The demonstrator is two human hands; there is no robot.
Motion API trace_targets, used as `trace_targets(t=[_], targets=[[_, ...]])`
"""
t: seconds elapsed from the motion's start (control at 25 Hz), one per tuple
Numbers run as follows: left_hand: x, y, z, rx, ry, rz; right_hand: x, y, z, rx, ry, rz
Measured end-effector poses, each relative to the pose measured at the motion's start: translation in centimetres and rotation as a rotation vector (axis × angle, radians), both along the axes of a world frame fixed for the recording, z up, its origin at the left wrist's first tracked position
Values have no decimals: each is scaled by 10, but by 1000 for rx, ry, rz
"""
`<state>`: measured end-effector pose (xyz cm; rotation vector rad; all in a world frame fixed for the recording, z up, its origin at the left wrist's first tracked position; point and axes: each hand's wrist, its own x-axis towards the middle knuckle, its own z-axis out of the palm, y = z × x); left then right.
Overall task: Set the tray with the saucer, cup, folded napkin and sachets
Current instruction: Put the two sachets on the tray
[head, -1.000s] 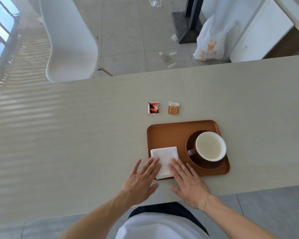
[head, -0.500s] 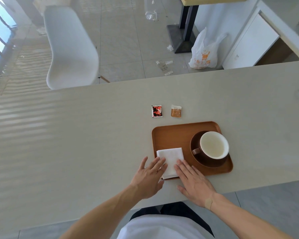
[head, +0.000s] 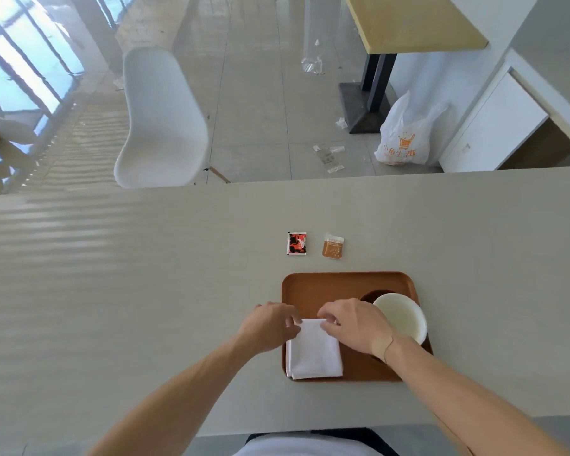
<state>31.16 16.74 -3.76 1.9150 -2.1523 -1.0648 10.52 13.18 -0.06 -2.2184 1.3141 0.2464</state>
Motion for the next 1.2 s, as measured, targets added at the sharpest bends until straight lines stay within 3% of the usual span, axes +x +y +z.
trace_targets(t=[0.28,0.52,0.88,1.2], targets=[[8,-85,16,94,-48,174,-42,-107,7,-56,54,-108],[18,-149,13,124,-161,198,-51,-170,-10,-24,138,-126],[15,-199,-17,41,-327,99,-21,-193,-50,-23,162,-145],[18,-206,-39,-41,-304,97,2,-188,-69,-71,172,-204]])
